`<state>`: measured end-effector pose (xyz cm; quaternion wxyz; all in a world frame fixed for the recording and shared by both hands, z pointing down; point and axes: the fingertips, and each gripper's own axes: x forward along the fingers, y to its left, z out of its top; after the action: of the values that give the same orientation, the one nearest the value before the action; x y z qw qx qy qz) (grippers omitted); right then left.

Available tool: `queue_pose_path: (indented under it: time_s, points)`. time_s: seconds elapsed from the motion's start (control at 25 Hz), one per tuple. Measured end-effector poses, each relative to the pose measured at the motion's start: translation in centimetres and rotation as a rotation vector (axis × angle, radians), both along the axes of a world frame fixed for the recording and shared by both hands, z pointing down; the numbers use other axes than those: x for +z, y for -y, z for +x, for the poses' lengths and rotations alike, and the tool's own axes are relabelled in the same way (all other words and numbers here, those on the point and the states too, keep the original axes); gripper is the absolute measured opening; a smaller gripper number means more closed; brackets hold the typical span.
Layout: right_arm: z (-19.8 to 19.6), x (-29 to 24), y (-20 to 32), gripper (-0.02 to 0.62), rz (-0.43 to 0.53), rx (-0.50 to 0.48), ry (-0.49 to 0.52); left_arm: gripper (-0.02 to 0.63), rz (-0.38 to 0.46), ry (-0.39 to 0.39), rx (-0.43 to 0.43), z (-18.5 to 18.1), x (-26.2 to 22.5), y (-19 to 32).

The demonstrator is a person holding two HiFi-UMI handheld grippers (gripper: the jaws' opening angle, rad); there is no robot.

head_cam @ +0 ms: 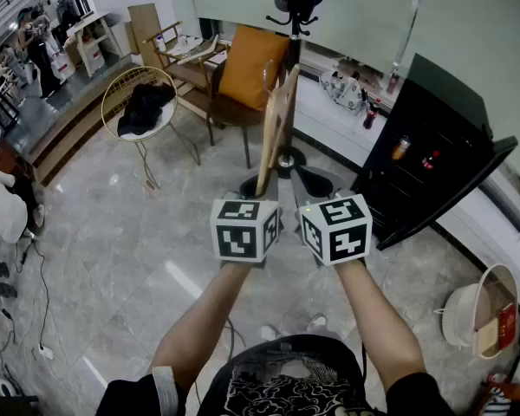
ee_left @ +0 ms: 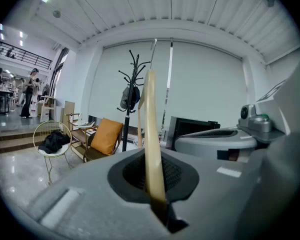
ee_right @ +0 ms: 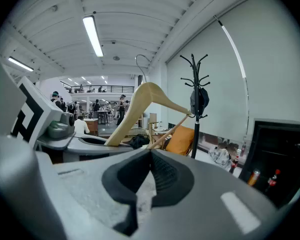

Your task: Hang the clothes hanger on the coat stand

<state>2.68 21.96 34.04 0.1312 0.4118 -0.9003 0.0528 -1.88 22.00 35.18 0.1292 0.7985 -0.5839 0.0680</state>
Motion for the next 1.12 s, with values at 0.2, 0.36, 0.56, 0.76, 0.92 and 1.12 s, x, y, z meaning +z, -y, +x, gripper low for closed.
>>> queue_pose_path:
  time_s: [0.2, 0.36, 0.56, 0.76, 0.92, 1.12]
  points:
    - [0.0, 0.3, 0.4, 0.0, -0.009, 0.009, 0.006, 0.003, -0.007, 0.003, 0.01, 0.1, 0.2, 0.5]
    - [0.0, 0.3, 1.1, 0.0, -0.01, 0.01, 0.022, 0.003, -0.011, 0.003, 0.012, 0.1, 0.3, 1.2]
    - [0.5, 0.6, 3.0, 0.0, -0.012, -0.003, 0.05, 0.003, -0.018, 0.015, 0.014, 1.0, 0.8, 3.1]
    - [2.3, 1.0, 6.6, 0.0, -0.01, -0.023, 0.061, 0.003, -0.021, 0.034, 0.003, 2.8, 1.1, 6.7]
    - [4.0, 1.0, 10.5, 0.0, -0.024, -0.032, 0.074, 0.003, -0.032, 0.041, -0.007, 4.6, 1.2, 10.1]
    - [6.7, 1.1, 14.9, 0.0, -0.035, -0.041, 0.083, 0.004, -0.051, 0.037, -0.019, 7.3, 1.6, 14.2]
